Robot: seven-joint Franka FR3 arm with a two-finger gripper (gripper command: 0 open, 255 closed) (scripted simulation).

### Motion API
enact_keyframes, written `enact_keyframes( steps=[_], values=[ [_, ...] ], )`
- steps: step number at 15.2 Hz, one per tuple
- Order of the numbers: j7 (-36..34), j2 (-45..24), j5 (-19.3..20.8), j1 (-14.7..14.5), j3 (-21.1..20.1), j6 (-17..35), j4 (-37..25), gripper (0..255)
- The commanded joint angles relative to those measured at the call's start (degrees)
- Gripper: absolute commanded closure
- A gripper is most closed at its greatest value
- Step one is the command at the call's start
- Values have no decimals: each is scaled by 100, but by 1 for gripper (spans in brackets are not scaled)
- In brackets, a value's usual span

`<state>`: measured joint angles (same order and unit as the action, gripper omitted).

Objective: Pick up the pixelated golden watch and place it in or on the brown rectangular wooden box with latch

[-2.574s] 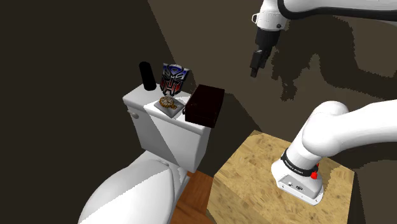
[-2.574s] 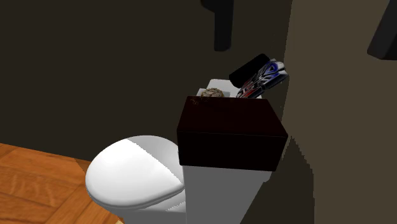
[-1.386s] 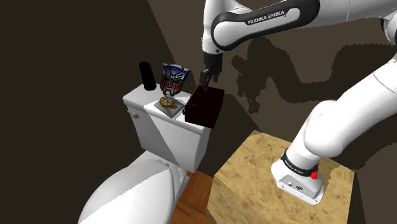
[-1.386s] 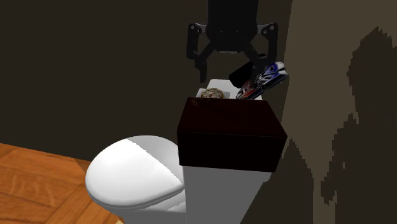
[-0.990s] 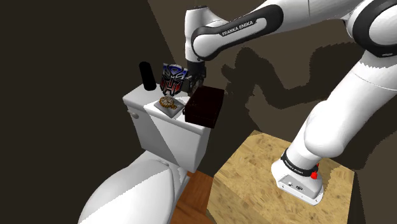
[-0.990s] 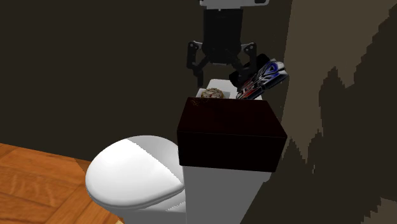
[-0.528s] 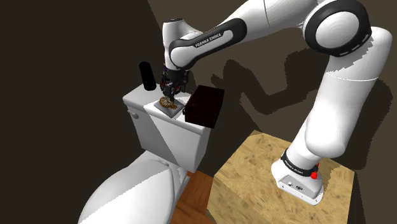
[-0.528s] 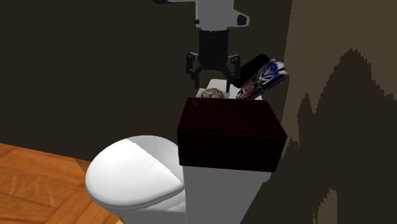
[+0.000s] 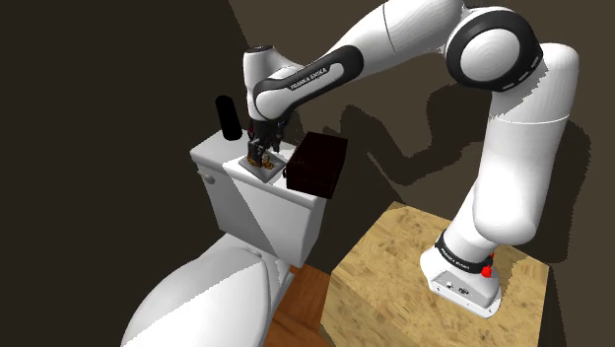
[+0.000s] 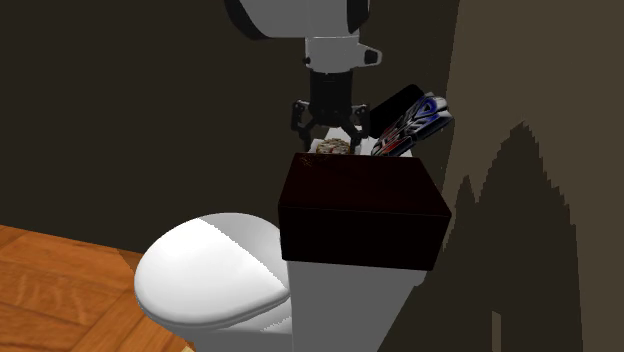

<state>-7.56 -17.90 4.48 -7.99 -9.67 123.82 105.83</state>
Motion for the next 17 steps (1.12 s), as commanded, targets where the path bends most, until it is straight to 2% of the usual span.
enact_keyframes(
  steps=[1, 9, 10, 17],
  values=[
    [-14, -80, 21, -5, 8, 144, 62, 0],
    [-18, -102, 26, -6, 10, 181, 78, 0],
    [-18, -102, 26, -6, 10, 181, 78, 255],
    [-21, -101, 26, -8, 9, 179, 77, 255]
  ],
)
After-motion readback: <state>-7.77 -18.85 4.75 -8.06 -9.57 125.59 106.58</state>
